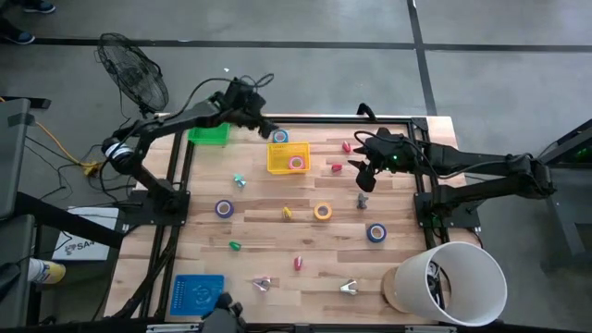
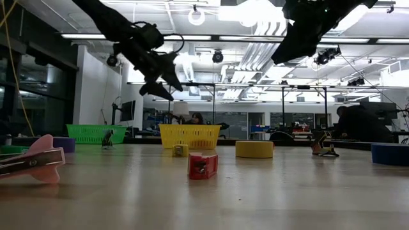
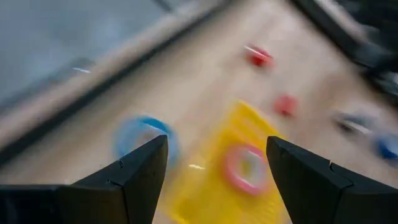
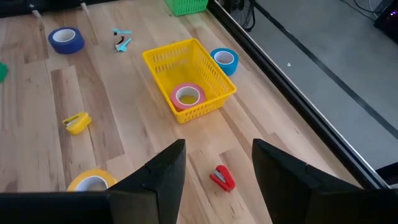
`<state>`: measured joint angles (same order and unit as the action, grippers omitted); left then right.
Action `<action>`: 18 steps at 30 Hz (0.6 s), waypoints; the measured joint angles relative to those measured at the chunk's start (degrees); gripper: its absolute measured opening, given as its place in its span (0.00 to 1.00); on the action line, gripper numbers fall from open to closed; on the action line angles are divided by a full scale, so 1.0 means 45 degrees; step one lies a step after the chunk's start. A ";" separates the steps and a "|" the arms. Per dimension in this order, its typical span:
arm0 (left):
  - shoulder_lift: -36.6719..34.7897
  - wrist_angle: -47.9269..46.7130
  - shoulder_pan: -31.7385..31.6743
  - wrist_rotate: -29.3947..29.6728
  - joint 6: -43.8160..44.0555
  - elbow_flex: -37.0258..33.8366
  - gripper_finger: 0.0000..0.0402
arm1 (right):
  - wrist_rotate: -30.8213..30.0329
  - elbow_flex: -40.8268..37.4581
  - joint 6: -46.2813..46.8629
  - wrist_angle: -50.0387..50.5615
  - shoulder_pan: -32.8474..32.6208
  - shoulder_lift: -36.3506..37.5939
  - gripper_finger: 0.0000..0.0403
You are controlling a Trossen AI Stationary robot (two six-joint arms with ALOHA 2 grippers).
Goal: Pick and place Stapler, Stapler remover, tape
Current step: Put the blue tape into the yellow bin
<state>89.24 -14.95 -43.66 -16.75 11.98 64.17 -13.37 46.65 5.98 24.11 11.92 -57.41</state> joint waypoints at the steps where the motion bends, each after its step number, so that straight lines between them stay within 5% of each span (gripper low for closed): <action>1: 0.0140 -0.0251 -0.0009 0.0626 -0.0189 0.0268 0.67 | 0.0005 0.0000 -0.0005 -0.0002 0.0000 -0.0005 0.44; 8: 0.1309 -0.2236 0.0076 0.3541 -0.1075 0.2470 0.67 | 0.0005 0.0000 -0.0005 0.0003 0.0010 -0.0001 0.44; 18: 0.4739 -0.7010 0.0122 0.4204 0.0202 0.5988 0.67 | 0.0013 0.0000 -0.0238 0.0007 0.0015 -0.0003 0.44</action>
<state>110.56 -46.50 -43.11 2.17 12.88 91.11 -13.31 46.65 4.91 24.14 11.99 -57.42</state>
